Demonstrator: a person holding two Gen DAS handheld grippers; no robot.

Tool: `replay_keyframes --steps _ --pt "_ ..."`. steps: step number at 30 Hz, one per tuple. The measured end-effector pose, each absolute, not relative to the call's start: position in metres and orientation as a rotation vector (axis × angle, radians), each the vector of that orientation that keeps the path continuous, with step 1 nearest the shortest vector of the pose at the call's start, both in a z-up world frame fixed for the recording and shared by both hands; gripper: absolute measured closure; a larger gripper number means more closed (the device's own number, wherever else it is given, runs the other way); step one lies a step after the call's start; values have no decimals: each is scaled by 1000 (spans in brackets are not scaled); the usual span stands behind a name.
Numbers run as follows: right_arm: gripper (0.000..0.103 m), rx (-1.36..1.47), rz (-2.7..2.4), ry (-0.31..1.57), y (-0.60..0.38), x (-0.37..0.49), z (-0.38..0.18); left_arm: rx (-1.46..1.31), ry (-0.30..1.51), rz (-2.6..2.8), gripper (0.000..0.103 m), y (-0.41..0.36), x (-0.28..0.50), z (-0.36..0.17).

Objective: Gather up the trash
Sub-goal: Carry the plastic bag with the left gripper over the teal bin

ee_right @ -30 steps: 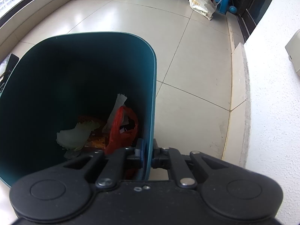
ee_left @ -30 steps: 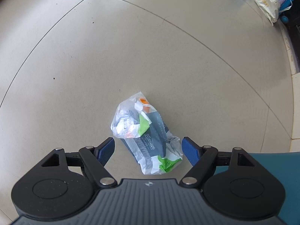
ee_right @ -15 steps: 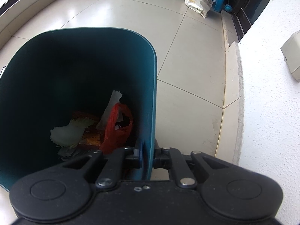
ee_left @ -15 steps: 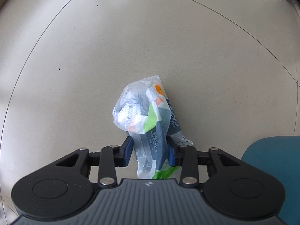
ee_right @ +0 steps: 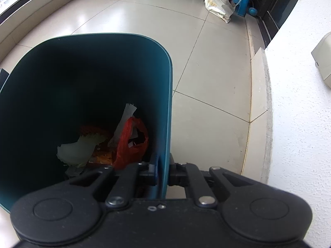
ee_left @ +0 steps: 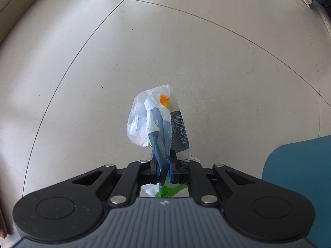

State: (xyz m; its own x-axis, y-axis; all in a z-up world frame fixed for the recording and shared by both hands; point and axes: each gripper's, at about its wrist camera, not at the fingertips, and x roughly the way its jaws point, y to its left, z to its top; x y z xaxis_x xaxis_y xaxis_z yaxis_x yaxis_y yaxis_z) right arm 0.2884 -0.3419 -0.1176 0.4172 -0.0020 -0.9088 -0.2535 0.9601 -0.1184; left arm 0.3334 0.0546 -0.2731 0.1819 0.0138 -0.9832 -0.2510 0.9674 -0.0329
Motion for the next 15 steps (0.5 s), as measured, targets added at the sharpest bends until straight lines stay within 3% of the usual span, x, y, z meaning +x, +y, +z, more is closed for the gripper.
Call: replay_keyframes --steps 15 --pt "99 -182 197 1099 -353 287 -114 -98 1257 74 96 6 251 -85"
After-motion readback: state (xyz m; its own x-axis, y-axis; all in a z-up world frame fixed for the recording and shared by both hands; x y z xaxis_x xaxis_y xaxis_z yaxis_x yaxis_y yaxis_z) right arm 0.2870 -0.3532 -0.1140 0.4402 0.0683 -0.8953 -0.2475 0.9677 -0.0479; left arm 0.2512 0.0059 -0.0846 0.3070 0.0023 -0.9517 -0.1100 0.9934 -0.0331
